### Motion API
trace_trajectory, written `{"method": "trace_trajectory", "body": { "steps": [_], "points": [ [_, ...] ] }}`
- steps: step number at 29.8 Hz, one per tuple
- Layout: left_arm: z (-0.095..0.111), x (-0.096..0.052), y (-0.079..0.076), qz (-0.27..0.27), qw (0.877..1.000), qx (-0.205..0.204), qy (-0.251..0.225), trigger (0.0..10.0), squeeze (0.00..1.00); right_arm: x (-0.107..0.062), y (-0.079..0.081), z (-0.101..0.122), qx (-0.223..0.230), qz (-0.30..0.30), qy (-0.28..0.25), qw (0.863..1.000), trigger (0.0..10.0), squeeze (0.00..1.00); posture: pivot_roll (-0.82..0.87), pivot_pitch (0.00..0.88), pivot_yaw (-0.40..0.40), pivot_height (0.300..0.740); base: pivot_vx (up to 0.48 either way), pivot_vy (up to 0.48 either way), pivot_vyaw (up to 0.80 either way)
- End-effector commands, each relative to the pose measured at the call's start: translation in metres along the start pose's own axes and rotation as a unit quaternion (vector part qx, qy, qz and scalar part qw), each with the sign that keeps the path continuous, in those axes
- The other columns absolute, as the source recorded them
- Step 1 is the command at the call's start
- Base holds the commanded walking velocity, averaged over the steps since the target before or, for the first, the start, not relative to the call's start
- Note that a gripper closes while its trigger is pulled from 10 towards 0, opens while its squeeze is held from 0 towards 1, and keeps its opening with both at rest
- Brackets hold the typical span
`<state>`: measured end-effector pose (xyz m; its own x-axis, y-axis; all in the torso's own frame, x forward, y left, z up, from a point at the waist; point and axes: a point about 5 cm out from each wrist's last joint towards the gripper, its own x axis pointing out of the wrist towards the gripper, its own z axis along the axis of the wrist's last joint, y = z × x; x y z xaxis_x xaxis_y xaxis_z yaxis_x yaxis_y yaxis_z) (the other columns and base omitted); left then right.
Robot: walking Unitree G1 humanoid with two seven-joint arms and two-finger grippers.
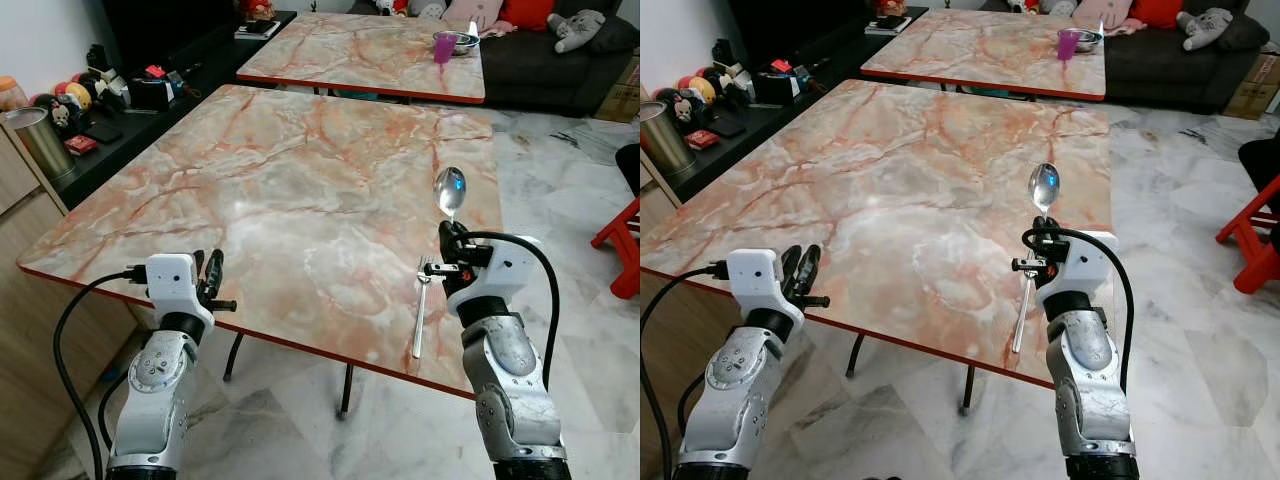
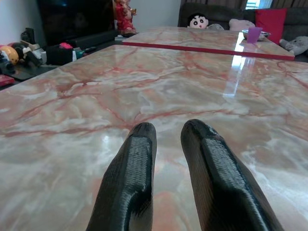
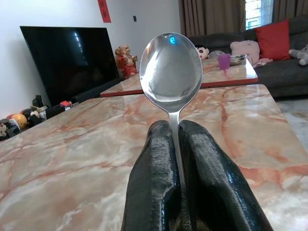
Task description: Setting the table
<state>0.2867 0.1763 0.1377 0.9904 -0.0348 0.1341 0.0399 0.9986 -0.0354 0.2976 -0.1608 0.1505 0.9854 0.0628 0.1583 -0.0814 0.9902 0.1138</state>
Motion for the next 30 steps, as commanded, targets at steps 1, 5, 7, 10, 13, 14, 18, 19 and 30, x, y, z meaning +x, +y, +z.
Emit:
{"method": "trace_trajectory", "body": {
  "steps": [1,5,7,10,13,14,18,19,30],
  "points": [
    [0.004,0.0022,0.0017,0.004,1.0,-0.004,-0.005,10.0,0.0,0.0026,0.002,0.0045,0.001,0.001,-0.011,1.0,10.0,0.0,0.06,0.072,0.011,0.74,0.0,0.251,0.0],
    [0.004,0.0021,0.002,0.004,1.0,-0.004,-0.005,10.0,0.0,0.0025,0.0023,0.0041,0.003,0.0,-0.01,1.0,10.0,0.0,0.06,0.073,0.012,0.74,0.0,0.301,0.0],
    [0.0043,0.0021,0.0015,0.003,1.0,-0.003,-0.005,10.0,0.0,0.0025,0.0023,0.0038,0.003,0.0,-0.01,1.0,10.0,0.0,0.06,0.074,0.013,0.74,0.0,0.3,0.0],
    [0.0046,0.0022,0.0013,0.003,1.0,-0.005,-0.006,10.0,0.0,0.0025,0.0021,0.0034,0.004,-0.001,-0.009,1.0,10.0,0.0,0.06,0.074,0.012,0.74,0.0,0.296,0.0],
    [0.0049,0.0022,0.0021,0.004,1.0,-0.005,-0.006,10.0,0.0,0.0026,0.001,0.0025,0.003,-0.003,-0.007,1.0,10.0,0.0,0.07,0.076,0.012,0.74,0.0,0.296,0.0],
    [0.0048,0.0022,0.0024,0.005,1.0,-0.005,-0.006,10.0,0.0,0.0027,0.0007,0.0023,0.003,-0.004,-0.007,1.0,10.0,0.0,0.06,0.076,0.012,0.74,0.0,0.48,0.0],
    [0.0051,0.0019,0.0026,0.004,1.0,-0.001,-0.007,10.0,0.0,0.0029,0.001,0.0024,0.003,-0.004,-0.007,1.0,10.0,0.0,0.06,0.076,0.012,0.74,0.0,0.373,0.0],
    [0.0054,0.0016,0.0016,-0.001,1.0,0.005,-0.009,10.0,0.0,0.0032,0.0015,0.0022,0.003,-0.003,-0.007,1.0,10.0,0.0,0.07,0.075,0.011,0.74,0.0,0.0,0.0],
    [0.0089,0.0015,0.0024,0.002,1.0,0.015,-0.021,10.0,0.0,0.0042,0.0038,0.003,-0.004,0.004,-0.008,1.0,10.0,0.0,0.06,0.072,0.011,0.74,0.0,-0.172,0.0]
  ]
}}
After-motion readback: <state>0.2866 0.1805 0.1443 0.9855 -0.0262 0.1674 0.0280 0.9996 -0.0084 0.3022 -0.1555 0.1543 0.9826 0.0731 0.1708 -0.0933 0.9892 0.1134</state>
